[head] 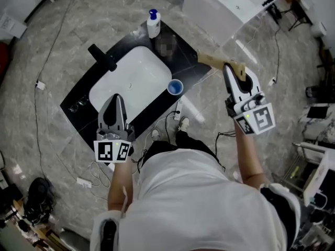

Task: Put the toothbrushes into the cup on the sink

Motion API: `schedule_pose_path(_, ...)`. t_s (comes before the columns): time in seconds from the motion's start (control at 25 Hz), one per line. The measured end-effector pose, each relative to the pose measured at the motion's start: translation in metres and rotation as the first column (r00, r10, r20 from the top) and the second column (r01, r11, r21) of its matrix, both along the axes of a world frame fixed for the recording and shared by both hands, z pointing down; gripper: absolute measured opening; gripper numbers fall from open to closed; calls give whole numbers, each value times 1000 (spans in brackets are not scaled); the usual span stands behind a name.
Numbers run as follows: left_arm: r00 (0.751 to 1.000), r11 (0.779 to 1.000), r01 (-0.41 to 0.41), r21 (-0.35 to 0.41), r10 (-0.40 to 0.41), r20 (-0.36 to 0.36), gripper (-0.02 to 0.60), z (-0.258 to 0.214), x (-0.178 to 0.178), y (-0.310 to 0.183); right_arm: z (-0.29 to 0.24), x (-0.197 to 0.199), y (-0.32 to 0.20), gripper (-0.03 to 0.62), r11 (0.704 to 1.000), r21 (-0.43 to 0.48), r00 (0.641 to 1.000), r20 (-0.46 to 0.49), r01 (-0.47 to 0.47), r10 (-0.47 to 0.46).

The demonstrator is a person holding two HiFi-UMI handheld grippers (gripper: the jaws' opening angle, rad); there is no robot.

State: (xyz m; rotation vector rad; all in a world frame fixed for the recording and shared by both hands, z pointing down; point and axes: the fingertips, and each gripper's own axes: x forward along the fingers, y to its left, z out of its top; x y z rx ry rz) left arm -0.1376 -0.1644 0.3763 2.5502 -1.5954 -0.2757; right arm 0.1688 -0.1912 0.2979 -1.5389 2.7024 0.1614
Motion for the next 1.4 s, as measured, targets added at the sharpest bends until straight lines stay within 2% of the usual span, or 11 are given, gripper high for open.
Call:
schedule_pose_path(0.28,1000,1000,11,6,-11,15,3,-12,4,-10,15,-15,-45,74,998,-21,998,14,63,-63)
schedule_pose_path(0.72,996,996,80,-41,-78,46,3,-5,-5,-13,56,-41,-105,74,987,-59,989,1,150,-150)
schedule_pose_path(1.4,971,966,232,-114,-222,88,3,17,-21,-5,143,-68,-177,74,964,-150,974,-6,221,-224)
